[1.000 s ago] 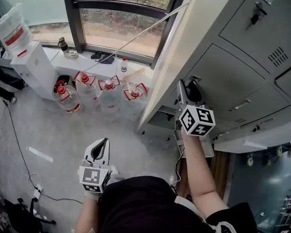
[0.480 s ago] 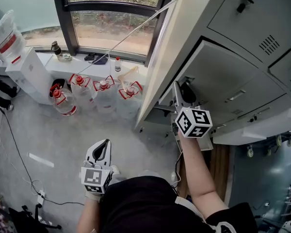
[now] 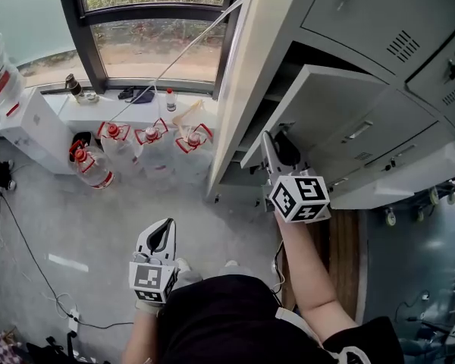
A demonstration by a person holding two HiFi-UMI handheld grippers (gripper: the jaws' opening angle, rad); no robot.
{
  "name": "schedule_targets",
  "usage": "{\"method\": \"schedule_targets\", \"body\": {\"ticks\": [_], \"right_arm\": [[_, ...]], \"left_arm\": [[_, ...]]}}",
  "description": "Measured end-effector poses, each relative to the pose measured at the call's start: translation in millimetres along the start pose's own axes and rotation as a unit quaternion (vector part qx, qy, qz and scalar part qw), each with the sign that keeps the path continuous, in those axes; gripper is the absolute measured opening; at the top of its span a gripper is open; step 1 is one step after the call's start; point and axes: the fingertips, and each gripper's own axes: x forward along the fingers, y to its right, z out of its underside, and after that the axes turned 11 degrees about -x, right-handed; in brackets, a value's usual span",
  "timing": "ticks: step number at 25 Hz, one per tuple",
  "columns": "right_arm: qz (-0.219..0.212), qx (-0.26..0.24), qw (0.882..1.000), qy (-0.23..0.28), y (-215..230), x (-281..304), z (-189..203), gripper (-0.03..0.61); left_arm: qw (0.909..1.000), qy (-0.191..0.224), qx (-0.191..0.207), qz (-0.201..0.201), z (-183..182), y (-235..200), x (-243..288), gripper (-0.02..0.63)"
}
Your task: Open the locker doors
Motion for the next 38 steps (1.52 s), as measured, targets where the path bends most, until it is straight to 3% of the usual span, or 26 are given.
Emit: {"method": "schedule_targets", "body": {"ticks": [12,24,31,38], "right_arm": [[0.027,-0.005,1.0,0.0,-3,-50,3,0.135],[0.105,0.0,0.994,-0.006,8,-120,11,0.147],[0.135,0.006,0.991,-0.002,26,-173,17,0.135],[0.147,0.012,0.989,-0.001,57,-223,25,0.083]], "left_arm": [[0.9952,-0.023,0.025,0.091,4,17,17,0.018],[0.9769,-0.058,0.061,0.196,15,50,36,0.018],[0.9675,-0.072,0.076,0.23,24,87,50,0.018],[0.9585,-0.089,0.085,0.257,36,146,64,0.018]]}}
